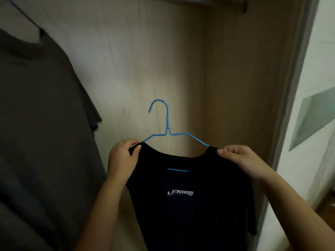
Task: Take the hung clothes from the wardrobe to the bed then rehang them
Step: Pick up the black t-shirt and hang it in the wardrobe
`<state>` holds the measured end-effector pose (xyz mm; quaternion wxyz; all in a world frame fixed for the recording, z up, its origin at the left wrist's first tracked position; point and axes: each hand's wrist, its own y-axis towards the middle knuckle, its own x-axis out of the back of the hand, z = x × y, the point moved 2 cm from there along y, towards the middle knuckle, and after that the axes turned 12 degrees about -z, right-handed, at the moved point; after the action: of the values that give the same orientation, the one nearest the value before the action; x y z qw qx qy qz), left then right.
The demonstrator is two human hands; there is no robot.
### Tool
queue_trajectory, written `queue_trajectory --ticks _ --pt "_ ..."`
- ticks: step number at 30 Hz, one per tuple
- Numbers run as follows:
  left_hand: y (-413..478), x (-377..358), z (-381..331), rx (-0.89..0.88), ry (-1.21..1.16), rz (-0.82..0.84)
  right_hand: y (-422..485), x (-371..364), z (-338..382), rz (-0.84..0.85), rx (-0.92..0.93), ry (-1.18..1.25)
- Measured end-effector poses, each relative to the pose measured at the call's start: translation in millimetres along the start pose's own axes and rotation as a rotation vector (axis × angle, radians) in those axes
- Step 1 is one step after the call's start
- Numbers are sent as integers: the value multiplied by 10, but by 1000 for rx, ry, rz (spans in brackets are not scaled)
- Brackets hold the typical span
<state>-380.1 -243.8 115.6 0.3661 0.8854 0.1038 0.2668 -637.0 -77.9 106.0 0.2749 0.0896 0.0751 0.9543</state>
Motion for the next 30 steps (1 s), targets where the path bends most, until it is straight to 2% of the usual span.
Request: queue_trajectory --ticks 4,6,10,14,18,24,27,30 --pt "58 704 -305 -226 139 -275 232 -383 242 39 28 83" --pt "44 980 -512 -318 244 -403 342 -580 407 3 69 109" --pt "138 1346 -811 -437 393 -588 465 -930 792 -90 156 142" --pt "364 1695 -929 -454 507 -727 479 -1241 1253 -118 220 267" --pt "613 1975 -914 -386 617 -768 502 -1518 1642 -128 313 345" --pt "824 2241 -736 -95 601 -748 604 -1965 2066 -131 359 453" --pt "822 2265 -699 -86 562 -760 669 -2125 2263 -145 385 513" --pt "816 2266 -683 -152 457 -760 755 -2277 2469 -176 439 456"
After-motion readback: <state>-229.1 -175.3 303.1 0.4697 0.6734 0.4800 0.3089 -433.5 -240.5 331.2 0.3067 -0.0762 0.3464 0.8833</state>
